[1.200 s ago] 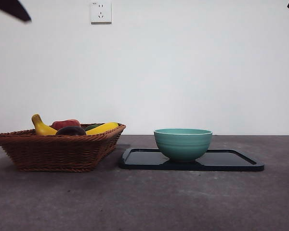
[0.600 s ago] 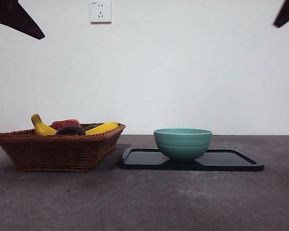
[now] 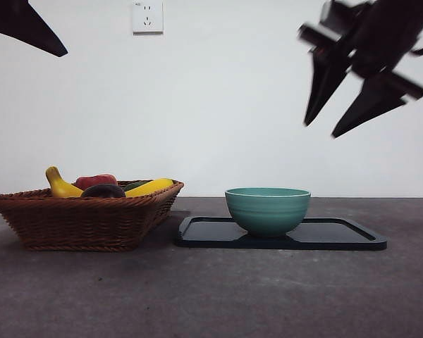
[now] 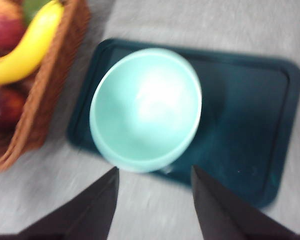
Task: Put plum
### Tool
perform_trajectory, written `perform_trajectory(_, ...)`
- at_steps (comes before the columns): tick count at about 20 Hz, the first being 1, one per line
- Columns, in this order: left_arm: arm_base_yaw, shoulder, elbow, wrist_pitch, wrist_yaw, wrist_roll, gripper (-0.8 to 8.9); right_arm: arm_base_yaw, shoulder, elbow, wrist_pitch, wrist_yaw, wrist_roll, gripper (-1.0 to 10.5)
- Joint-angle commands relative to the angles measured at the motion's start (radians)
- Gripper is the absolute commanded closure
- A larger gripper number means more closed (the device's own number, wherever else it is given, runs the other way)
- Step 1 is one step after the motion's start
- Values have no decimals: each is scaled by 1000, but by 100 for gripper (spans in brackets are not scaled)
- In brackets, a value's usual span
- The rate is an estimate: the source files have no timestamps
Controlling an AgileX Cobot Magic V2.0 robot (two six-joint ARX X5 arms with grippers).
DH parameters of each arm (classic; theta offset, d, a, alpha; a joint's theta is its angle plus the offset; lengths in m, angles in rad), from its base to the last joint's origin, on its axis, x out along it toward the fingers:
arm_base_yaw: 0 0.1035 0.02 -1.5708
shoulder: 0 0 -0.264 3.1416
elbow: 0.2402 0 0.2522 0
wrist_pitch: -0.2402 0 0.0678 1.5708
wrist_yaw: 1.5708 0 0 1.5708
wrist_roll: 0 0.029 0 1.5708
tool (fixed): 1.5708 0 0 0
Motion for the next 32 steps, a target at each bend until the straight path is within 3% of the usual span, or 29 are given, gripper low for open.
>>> perform_trajectory(1,-6,5,10,8,6,-2,380,4,117,93,-14,30,-38,716)
perform_trajectory(11,-6,5,10,8,6,-2,380,4,393,205,46,87,-60,718)
perform_trajectory(16,-6,5,10,7,6,-2,380,4,424,205,83,94,-61,942)
perform_trajectory(17,-6,5,10,8,6,-2,380,4,422,206,96,94,-60,942)
perform_trajectory(23,-6,5,10,8,6,-2,380,5,313,230,79,93,-61,942)
perform_trajectory(32,-6,5,10,9,6,-1,380,92,-35,211,-196,73,-140,942)
